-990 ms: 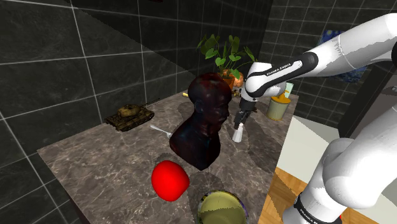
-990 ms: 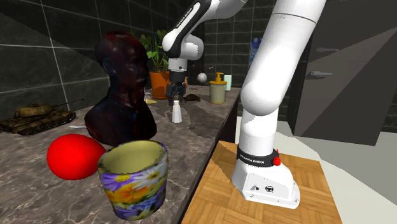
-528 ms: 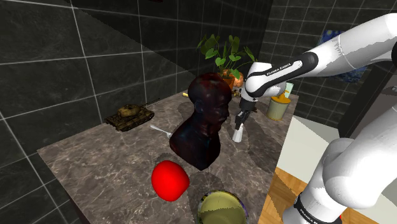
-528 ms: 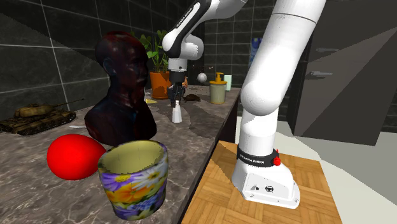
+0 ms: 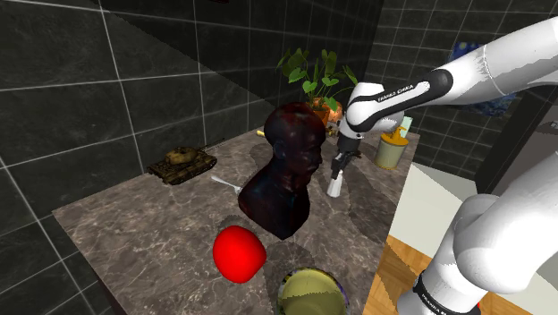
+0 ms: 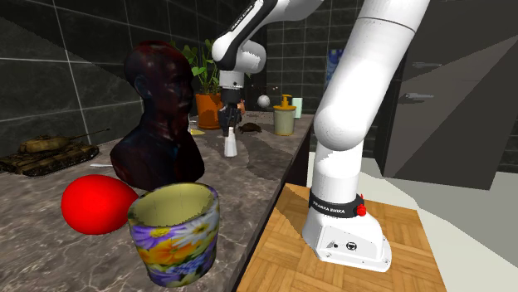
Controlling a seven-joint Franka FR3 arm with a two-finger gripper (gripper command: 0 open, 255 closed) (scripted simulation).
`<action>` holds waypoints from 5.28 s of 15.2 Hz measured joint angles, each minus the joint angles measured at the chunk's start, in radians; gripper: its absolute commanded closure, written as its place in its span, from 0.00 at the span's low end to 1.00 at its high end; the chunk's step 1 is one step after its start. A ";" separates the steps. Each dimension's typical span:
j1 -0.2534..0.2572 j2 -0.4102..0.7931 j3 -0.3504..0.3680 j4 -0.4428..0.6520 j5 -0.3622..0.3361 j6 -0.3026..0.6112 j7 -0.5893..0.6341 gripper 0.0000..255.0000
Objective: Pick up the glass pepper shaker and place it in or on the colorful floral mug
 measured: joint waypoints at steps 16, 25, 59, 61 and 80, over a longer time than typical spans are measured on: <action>-0.011 -0.102 0.036 0.139 -0.028 -0.236 0.044 1.00; -0.009 -0.128 0.054 0.239 -0.028 -0.360 0.060 1.00; 0.159 -0.538 0.592 0.100 0.216 -0.594 0.659 1.00; 0.176 -0.552 0.632 0.103 0.243 -0.604 0.705 1.00; 0.245 -0.500 0.891 0.077 0.400 -0.475 0.928 1.00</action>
